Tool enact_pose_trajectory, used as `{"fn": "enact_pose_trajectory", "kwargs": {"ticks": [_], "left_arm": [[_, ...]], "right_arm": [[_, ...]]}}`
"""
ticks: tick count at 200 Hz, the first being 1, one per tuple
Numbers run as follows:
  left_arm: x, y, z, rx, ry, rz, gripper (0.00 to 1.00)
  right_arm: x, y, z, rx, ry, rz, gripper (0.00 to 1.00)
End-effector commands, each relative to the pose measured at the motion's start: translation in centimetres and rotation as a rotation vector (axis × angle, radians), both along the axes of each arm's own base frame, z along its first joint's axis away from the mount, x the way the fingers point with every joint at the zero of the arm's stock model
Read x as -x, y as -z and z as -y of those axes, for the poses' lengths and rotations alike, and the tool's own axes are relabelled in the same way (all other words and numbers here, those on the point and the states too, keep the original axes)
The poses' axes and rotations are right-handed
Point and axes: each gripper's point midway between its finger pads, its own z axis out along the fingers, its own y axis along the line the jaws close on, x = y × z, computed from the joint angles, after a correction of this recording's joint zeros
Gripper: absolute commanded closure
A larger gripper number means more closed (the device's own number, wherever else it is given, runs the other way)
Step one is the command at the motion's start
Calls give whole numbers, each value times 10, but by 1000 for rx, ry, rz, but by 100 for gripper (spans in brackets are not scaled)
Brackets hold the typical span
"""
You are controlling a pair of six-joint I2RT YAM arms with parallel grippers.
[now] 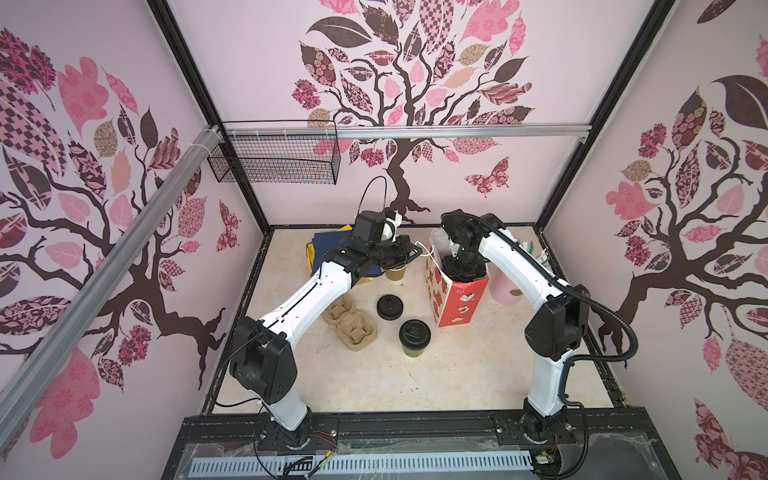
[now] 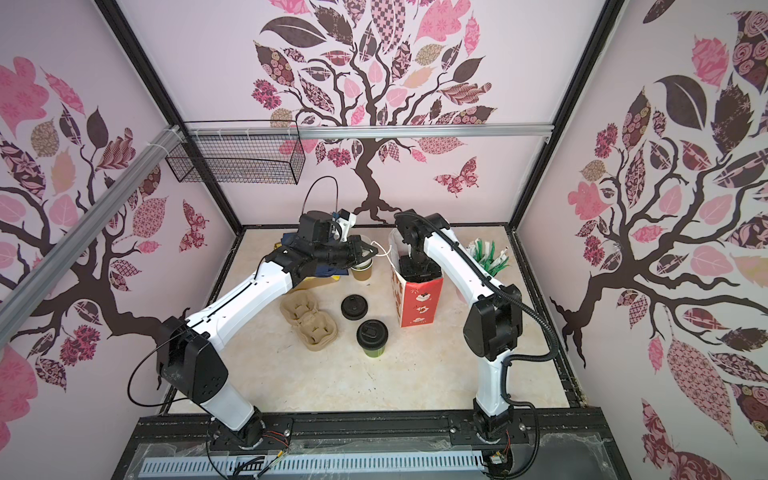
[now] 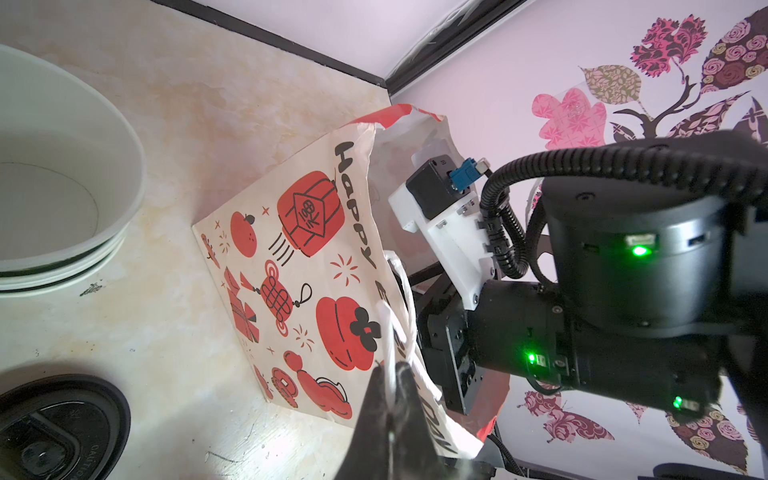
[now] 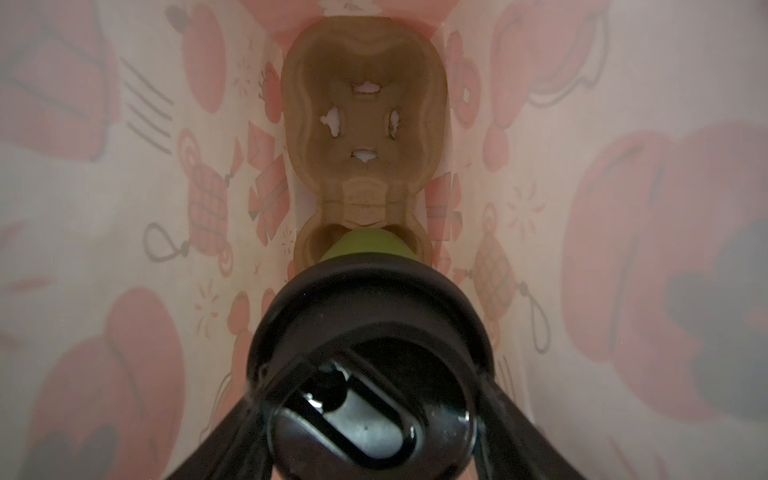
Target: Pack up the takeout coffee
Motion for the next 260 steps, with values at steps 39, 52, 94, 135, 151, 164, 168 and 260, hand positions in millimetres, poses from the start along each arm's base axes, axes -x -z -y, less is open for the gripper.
{"fn": "enact_pose_trajectory", "kwargs": {"ticks": [39, 52, 94, 135, 151, 164, 168, 260], "left_arm": [[-3, -22, 1, 23, 10, 51, 100], [-2, -23, 1, 24, 9, 52, 100], [-2, -22, 1, 24, 10, 50, 100], [-2, -21, 2, 25, 12, 49, 100], [-2, -21, 2, 27, 14, 50, 100], [-2, -21, 2, 25, 13, 49, 100], [-2, -21, 1, 26, 12, 49, 100], [-1, -23, 2, 28, 15, 51, 100]], "right_arm": [[-1, 22, 2, 18, 13, -45, 32], [0, 24, 2, 16, 13, -50, 32], [2, 30, 3, 23, 18, -60, 32], [0, 34, 5, 34, 24, -58, 32], [0, 38, 5, 36, 24, -61, 32], [0, 39, 5, 38, 24, -62, 32], [-1, 39, 5, 38, 25, -61, 32], [-3, 29, 7, 44, 30, -38, 33]]}}
